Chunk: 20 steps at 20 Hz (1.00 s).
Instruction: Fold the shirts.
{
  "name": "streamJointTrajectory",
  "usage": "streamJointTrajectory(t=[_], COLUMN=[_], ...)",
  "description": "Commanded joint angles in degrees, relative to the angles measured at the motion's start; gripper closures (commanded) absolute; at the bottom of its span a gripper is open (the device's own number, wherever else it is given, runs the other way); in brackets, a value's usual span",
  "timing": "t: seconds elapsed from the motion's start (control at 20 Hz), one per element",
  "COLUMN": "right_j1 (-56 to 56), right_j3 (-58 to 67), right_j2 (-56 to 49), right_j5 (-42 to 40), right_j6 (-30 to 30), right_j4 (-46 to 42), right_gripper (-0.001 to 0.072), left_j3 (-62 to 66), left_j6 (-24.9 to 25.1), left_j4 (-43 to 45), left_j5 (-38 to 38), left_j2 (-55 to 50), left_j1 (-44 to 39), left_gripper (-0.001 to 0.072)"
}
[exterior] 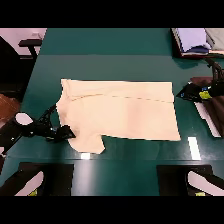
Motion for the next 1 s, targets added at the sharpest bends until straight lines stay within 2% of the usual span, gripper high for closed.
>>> streamJointTrajectory(t=[0.0, 0.15, 0.25, 0.3, 0.35, 0.5, 0.6, 0.65, 0.75, 0.8, 0.85, 0.95], right_j1=[-0.6, -3.8, -7.3, -9.4, -11.6, -16.2, -16.8, -16.8, -16.8, -16.8, -16.8, -16.7], right_j3=[-0.1, -0.2, -2.4, -5.2, -9.0, -20.7, -25.7, -27.5, -29.5, -30.0, -30.1, -30.1], right_j2=[0.2, 0.2, 0.3, 0.9, 1.5, 2.6, 1.9, 1.1, -1.0, -2.3, -3.5, -5.2], right_j5=[2.0, 7.5, 12.3, 13.4, 13.6, 10.6, 9.0, 7.6, 4.8, 4.5, 4.6, 4.9], right_j6=[-0.9, -0.9, -0.9, -0.9, -0.9, -0.9, -0.9, -0.9, -1.0, -1.5, -2.6, -3.0], right_j4=[-0.6, -6.2, -10.2, -10.4, -10.3, -9.3, -8.0, -6.5, -1.9, 0.2, 1.9, 2.3], right_gripper=[0.0278, 0.0279, 0.0275, 0.0209, 0.0113, 0.0124, 0.0205, 0.0205, 0.0211, 0.0226, 0.0279, 0.0285], left_j3=[-0.5, 1.7, 2.8, 3.0, 3.0, 3.0, 3.0, 3.0, 3.0, 3.0, 3.0, 3.0], left_j6=[2.7, 3.0, 1.1, 0.5, -0.1, -0.2, -0.3, -0.4, -0.4, -0.4, -0.4, -0.4], left_j4=[-2.6, -0.8, 1.9, 3.2, 4.0, 4.6, 4.6, 4.6, 4.4, 4.4, 4.4, 4.4], left_j5=[-1.1, -5.5, -6.9, -7.4, -8.0, -8.9, -8.9, -8.7, -9.1, -9.6, -9.6, -9.9], left_j2=[0.2, 2.5, 7.5, 9.7, 11.6, 13.1, 13.2, 13.1, 13.2, 13.1, 13.2, 13.1], left_j1=[0.0, 0.0, 0.0, 0.0, 0.0, 0.0, 0.0, 0.0, 0.0, 0.0, 0.0, 0.0], left_gripper=[0.0678, 0.0682, 0.0682, 0.0682, 0.0682, 0.0681, 0.0682, 0.0681, 0.0682, 0.0681, 0.0681, 0.0681])
